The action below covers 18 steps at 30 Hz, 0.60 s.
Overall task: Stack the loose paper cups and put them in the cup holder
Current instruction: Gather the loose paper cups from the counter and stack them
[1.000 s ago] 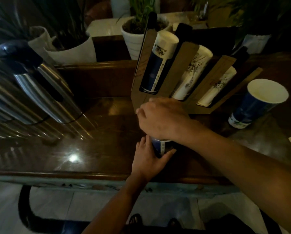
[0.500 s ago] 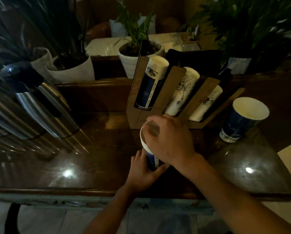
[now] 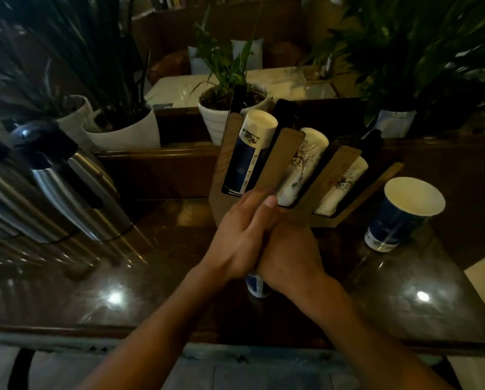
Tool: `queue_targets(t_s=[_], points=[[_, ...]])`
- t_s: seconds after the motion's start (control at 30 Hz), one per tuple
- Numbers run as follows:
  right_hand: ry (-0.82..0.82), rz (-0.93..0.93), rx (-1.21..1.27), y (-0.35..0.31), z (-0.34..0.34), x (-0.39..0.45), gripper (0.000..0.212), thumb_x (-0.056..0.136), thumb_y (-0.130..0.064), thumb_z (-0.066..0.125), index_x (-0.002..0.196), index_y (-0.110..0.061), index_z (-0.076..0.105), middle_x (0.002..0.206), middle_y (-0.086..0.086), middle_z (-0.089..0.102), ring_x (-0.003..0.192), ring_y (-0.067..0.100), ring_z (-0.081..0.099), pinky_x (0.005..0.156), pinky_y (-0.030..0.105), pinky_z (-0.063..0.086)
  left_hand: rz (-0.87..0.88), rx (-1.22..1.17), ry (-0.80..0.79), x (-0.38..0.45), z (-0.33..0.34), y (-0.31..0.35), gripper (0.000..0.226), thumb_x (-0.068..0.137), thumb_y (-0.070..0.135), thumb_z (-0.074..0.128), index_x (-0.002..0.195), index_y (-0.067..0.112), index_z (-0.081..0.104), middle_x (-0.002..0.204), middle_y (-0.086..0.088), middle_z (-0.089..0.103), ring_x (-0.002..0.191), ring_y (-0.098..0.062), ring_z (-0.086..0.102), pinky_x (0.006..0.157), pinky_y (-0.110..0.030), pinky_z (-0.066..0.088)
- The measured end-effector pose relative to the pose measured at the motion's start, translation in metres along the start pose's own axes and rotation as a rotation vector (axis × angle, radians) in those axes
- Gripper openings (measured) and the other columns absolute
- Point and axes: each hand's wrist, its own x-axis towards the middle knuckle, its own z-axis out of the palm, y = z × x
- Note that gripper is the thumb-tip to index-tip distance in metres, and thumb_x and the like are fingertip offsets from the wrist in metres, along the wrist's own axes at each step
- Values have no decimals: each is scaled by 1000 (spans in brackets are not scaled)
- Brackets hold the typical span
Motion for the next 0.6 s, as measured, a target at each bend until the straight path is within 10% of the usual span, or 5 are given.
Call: queue_targets(t_s=[0.13,0.27,0.43,0.6], points=[[249,152,445,-2,9,-4,13,95,-30,59,102,-38,52,84,-21,56,79,-9,58,65,5,40,-30,-8,45,-1,2,-4,50,96,64,24,109,33,62,107,2,70,99,-7,65,89,-42,55],[443,167,1101,-3,30,-22,20,100,-24,52,118,-25,61,105,-10,72,98,6,70,75,22,58,13,79,160,-1,6,-10,29,101,49,36,102,39,63,91,12,71,85,-4,71,73,-37,61],[488,186,1181,1,52,-32,64,89,-55,63,137,-15,51,127,-13,64,117,11,63,91,25,55,153,-112,404,-19,25,-32,25,93,30,50,112,24,64,106,15,68,99,-10,69,75,-22,57],[508,253,1212,-2,62,-33,55,89,-56,57,136,-29,51,130,-16,61,118,14,62,89,40,57,118,-348,557,-32,51,-45,40,95,35,40,125,15,55,116,6,66,106,-22,66,78,-25,57]])
